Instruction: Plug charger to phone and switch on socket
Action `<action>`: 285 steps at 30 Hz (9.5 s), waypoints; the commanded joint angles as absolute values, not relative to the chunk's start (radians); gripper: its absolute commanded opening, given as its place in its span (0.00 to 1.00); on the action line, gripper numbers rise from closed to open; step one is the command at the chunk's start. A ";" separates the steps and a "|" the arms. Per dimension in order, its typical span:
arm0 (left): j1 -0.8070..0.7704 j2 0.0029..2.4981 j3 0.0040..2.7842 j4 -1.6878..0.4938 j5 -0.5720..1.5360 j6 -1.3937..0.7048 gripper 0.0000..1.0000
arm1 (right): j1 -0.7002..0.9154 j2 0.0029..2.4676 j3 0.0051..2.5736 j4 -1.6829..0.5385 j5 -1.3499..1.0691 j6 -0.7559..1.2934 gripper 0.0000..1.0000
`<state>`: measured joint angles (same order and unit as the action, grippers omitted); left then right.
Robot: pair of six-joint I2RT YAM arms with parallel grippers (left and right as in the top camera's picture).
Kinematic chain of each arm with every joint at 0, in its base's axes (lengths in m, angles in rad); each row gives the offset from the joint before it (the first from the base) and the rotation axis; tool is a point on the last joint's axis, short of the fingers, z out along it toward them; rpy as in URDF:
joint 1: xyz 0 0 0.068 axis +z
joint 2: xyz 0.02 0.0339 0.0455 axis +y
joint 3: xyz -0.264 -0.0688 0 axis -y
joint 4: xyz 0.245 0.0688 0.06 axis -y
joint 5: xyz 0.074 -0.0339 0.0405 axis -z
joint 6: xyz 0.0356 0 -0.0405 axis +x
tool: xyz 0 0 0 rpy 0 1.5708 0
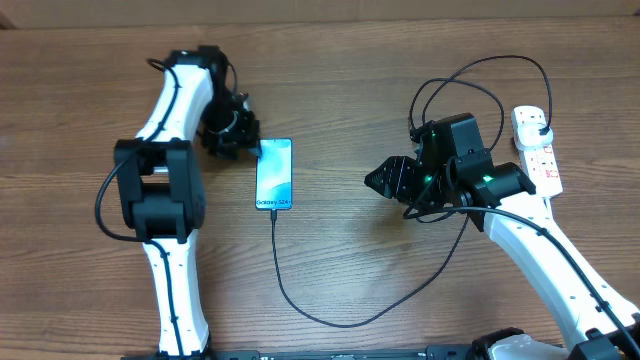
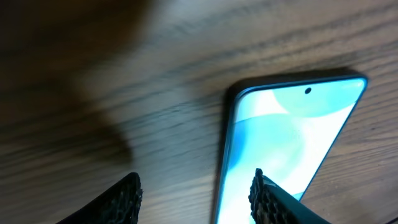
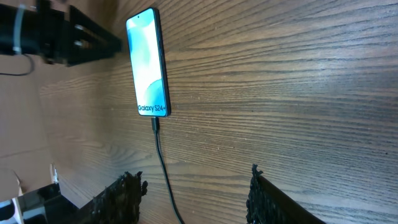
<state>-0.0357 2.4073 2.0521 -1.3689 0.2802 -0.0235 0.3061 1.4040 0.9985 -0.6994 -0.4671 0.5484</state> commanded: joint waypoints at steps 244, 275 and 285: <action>-0.027 2.080 2.548 -1.563 0.255 -0.022 0.99 | -0.060 0.994 1.270 -1.244 -0.274 0.256 1.00; -0.027 2.080 2.548 -1.563 0.254 -0.022 1.00 | 0.069 0.251 0.490 -0.377 -0.017 0.253 1.00; -0.027 2.080 2.548 -1.563 0.254 -0.022 1.00 | 0.079 0.131 0.261 -0.203 0.021 0.253 1.00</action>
